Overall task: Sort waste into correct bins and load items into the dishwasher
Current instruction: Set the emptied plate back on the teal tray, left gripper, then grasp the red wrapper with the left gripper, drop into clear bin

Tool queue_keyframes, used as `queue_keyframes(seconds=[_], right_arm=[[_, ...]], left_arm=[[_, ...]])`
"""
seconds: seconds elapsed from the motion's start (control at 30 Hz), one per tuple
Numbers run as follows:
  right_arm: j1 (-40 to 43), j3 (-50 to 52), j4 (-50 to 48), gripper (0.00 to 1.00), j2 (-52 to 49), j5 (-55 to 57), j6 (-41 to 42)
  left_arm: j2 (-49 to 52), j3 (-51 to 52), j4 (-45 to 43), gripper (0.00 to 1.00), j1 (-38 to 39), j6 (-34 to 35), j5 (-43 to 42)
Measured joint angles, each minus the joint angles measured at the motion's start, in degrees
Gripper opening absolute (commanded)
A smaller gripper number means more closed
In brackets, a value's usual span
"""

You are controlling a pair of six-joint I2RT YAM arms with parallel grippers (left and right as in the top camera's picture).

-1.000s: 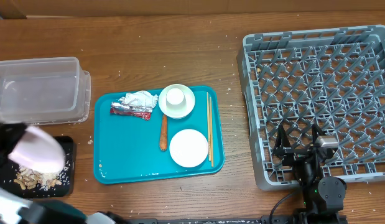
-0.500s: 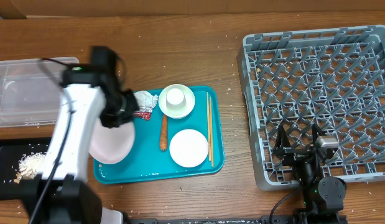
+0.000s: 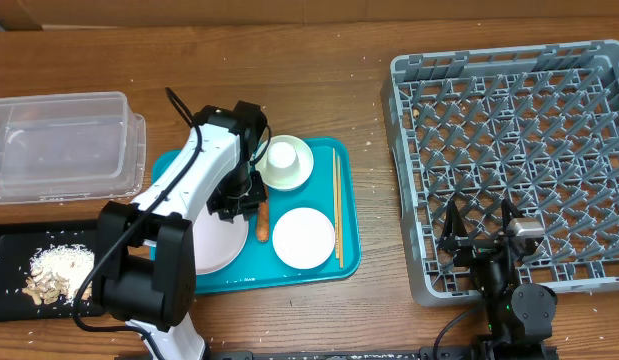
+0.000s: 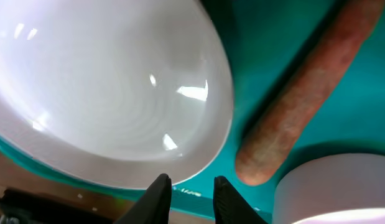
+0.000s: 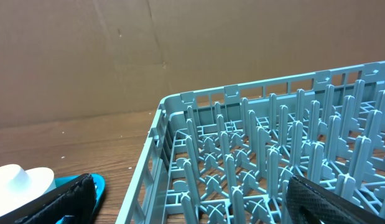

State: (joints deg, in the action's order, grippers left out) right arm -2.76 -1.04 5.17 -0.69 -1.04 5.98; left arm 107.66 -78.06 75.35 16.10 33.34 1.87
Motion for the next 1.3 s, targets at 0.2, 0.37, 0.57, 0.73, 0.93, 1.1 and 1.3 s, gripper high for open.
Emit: queue_keyframes(seconds=[0.2,0.37,0.57,0.73,0.93,1.1,1.3], right_arm=[[-0.02,-0.02,0.07,1.0,0.0,-0.02,-0.04],[-0.02,0.0,0.0,1.0,0.0,-0.02,-0.04],[-0.02,0.0,0.0,1.0,0.0,0.0,-0.04],[0.0,0.0,0.0,1.0,0.0,-0.02,-0.02],[-0.02,0.0,0.02,1.0,0.0,-0.02,-0.04],[-0.02,0.0,0.02,1.0,0.0,-0.02,-0.04],[-0.02,-0.02,0.0,1.0,0.0,-0.04,-0.02]], left_arm=[[0.2,-8.37,8.31,0.79,0.0,0.42,1.97],[0.17,-19.23,2.08,0.93,-1.95,1.29,5.49],[1.33,-19.67,-1.88,0.9,-11.54,6.78,5.05],[8.5,-19.71,-2.16,0.88,-14.23,10.56,3.56],[14.1,-19.71,-3.67,0.73,-14.23,13.94,1.49],[14.88,-19.71,-5.55,0.44,-14.23,14.99,0.44],[14.88,-19.71,-3.32,0.04,-14.23,16.02,-0.15]])
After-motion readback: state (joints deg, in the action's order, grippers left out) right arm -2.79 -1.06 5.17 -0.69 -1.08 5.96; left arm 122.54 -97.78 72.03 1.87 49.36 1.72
